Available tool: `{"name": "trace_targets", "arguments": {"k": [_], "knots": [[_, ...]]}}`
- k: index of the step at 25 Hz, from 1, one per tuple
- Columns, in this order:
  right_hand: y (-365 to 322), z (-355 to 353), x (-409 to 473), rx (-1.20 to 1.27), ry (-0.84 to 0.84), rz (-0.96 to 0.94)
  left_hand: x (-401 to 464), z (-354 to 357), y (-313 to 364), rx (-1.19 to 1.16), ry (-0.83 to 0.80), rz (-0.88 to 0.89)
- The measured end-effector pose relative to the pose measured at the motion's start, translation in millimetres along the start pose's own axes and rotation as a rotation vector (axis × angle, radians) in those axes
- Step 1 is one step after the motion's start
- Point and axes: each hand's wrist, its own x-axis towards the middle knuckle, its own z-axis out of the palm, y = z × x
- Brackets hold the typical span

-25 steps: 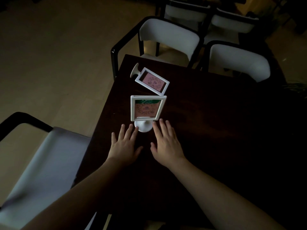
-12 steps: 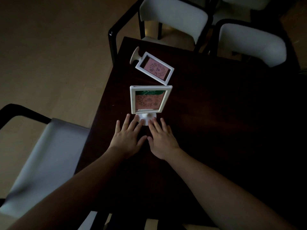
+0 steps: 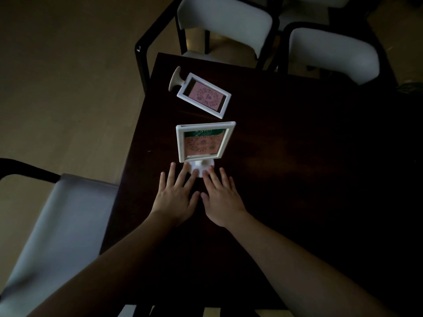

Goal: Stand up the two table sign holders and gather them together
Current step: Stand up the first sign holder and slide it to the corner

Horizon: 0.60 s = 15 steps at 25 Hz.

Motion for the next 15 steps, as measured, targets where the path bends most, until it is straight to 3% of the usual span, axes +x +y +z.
{"name": "trace_targets", "arguments": {"k": [15], "knots": [[49, -3, -43, 0.015, -0.001, 0.214, 14, 2, 74, -0.001, -0.083, 0.134]]}}
